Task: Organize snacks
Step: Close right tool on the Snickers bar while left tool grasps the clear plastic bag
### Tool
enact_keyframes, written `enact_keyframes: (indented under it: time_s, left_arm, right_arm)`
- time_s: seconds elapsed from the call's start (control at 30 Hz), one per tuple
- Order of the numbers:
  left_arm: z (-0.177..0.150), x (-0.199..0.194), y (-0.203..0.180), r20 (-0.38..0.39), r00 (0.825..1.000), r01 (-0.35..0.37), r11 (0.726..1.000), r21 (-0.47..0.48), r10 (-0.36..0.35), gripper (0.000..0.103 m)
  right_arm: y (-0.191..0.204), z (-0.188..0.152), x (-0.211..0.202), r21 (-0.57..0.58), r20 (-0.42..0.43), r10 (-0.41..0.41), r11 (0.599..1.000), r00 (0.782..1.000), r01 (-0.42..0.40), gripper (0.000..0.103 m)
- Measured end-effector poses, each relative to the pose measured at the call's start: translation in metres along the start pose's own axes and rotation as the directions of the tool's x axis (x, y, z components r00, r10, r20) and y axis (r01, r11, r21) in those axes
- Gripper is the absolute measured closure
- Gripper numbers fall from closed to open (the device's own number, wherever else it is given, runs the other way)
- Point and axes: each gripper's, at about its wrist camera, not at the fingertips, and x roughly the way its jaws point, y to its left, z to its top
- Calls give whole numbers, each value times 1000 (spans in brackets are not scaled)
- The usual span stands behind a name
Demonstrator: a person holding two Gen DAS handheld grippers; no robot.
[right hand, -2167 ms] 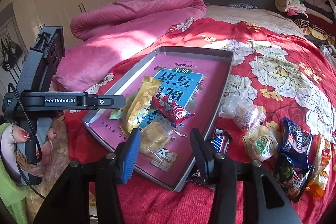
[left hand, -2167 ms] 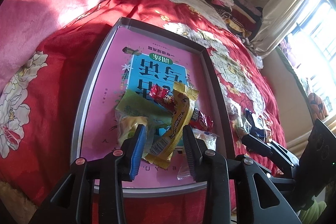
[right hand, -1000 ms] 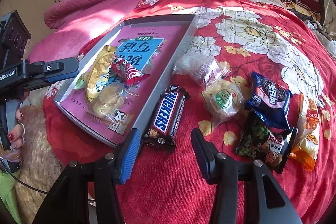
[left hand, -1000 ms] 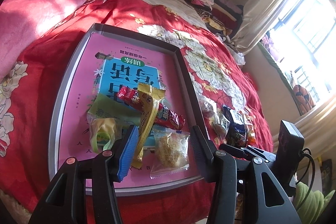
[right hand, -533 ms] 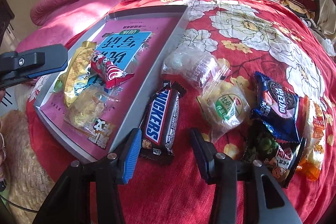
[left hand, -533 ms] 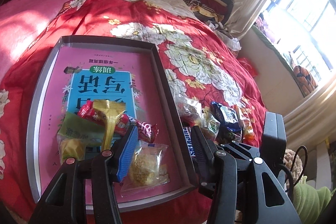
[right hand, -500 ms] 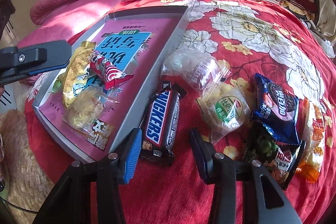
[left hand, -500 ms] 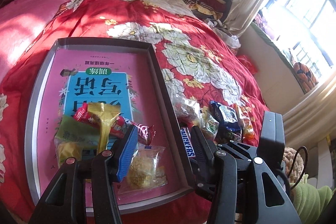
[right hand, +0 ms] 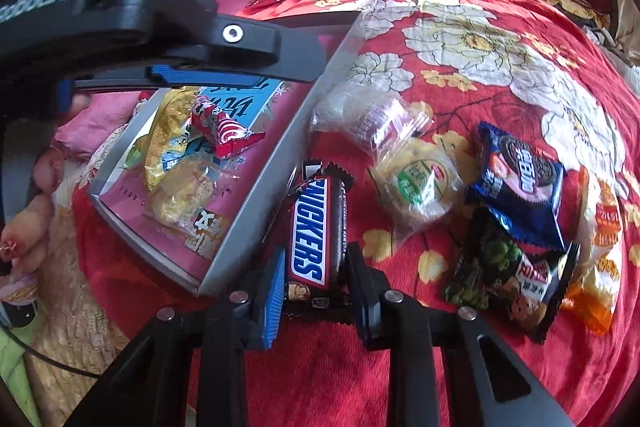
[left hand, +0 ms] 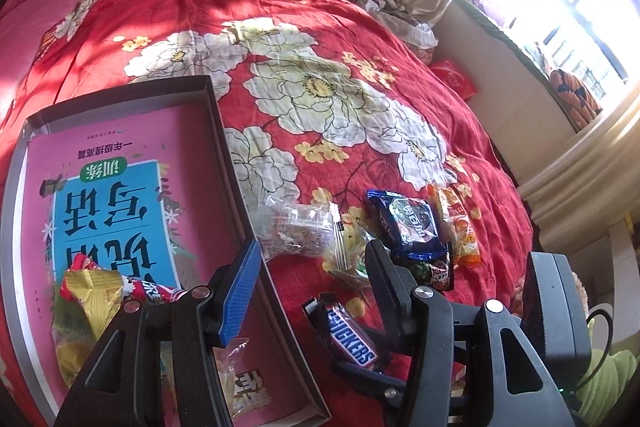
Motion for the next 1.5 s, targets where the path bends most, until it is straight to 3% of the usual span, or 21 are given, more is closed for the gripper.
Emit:
enact_keyframes:
  time_s: [0.33,0.47,0.67,1.07,1.2,1.27,1.5]
  left_arm:
    - [19,45,-26,-97,985,-127,983,135,140,44]
    - [23,64,-33,-134,957,-223,948,226,257,44]
    - [26,81,-38,-160,935,-266,924,274,316,43]
    - [27,98,-40,-169,930,-276,925,261,325,37]
    - [25,98,-39,-163,930,-284,926,247,329,47]
    - [23,94,-37,-151,934,-282,928,243,323,50]
    - [19,82,-33,-129,955,-236,947,220,268,51]
  right_arm:
    - [-28,-18,-39,106,46,19,994,999,-24,73]
    - [-41,-18,-51,154,78,28,987,997,-40,73]
    - [-49,-18,-59,187,104,44,980,994,-63,73]
    - [-69,-14,-77,240,202,15,969,979,-64,75]
    - [-71,-10,-85,220,238,-9,974,971,-45,81]
    - [-70,-9,-81,204,216,-38,979,976,-7,81]
    - [-69,-12,-60,178,100,-17,984,995,-1,80]
